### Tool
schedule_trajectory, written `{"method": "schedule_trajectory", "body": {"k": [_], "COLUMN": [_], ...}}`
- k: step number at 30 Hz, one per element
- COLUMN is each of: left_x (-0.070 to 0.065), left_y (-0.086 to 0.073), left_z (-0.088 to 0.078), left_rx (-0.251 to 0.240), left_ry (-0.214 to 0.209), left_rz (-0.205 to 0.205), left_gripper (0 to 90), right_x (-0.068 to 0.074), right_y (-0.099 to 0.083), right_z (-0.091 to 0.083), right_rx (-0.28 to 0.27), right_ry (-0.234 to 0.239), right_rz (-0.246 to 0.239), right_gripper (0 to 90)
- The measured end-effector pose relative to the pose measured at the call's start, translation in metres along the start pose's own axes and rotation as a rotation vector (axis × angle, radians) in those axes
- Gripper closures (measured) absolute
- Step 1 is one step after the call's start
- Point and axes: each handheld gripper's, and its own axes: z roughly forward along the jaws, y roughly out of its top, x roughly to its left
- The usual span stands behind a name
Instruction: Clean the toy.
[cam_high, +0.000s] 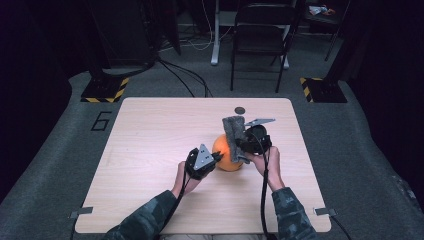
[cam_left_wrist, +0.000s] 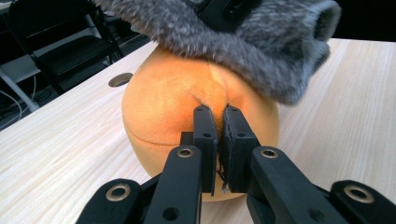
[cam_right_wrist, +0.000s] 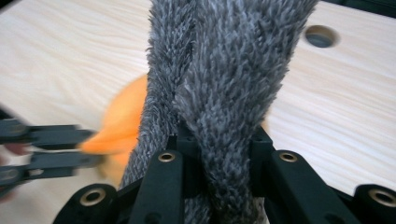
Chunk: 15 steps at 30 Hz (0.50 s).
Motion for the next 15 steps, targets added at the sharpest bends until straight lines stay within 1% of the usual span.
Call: {"method": "schedule_trajectory", "body": {"k": [2, 3, 4, 5, 7, 8, 9, 11, 12, 14, 15], "left_x": [0.001, 0.001, 0.002, 0.002, 0.003, 0.003, 0.003, 0.002, 0.002, 0.001, 0.001], "left_y": [0.000, 0.000, -0.001, -0.001, -0.001, -0.001, -0.001, -0.001, -0.001, -0.001, 0.000], "left_z": [0.000, -0.001, -0.001, -0.001, -0.001, -0.002, -0.002, -0.001, -0.001, -0.001, -0.001], "left_rx": [0.000, -0.003, -0.001, -0.002, -0.005, -0.004, -0.005, -0.007, -0.008, -0.009, -0.008], "left_ry": [-0.004, -0.003, -0.005, -0.009, -0.010, -0.013, -0.011, -0.014, -0.015, -0.017, -0.016], "left_rz": [-0.004, -0.010, -0.015, -0.011, -0.022, -0.016, -0.015, -0.011, -0.013, -0.009, -0.010], "left_gripper": [85.5, 85.5, 85.4, 85.4, 85.4, 85.3, 85.3, 85.2, 85.1, 85.1, 85.1], "right_x": [-0.003, -0.004, -0.006, -0.008, -0.013, -0.017, -0.021, -0.023, -0.021, -0.015, -0.011], "right_y": [-0.001, -0.001, -0.002, -0.003, -0.005, -0.006, -0.007, -0.005, -0.003, 0.002, 0.005], "right_z": [-0.001, -0.001, 0.000, 0.000, 0.000, 0.000, -0.002, -0.006, -0.010, -0.018, -0.022], "right_rx": [-0.001, -0.003, -0.003, 0.008, 0.007, 0.009, -0.001, -0.029, -0.043, -0.069, -0.084], "right_ry": [-0.058, -0.073, -0.121, -0.167, -0.206, -0.201, -0.169, -0.119, -0.100, -0.029, -0.005], "right_rz": [-0.012, -0.008, -0.026, -0.019, -0.014, -0.005, 0.016, 0.023, 0.018, 0.010, 0.008], "right_gripper": [73.8, 73.8, 73.9, 74.0, 73.9, 73.9, 73.9, 73.8, 73.9, 73.8, 73.8]}}
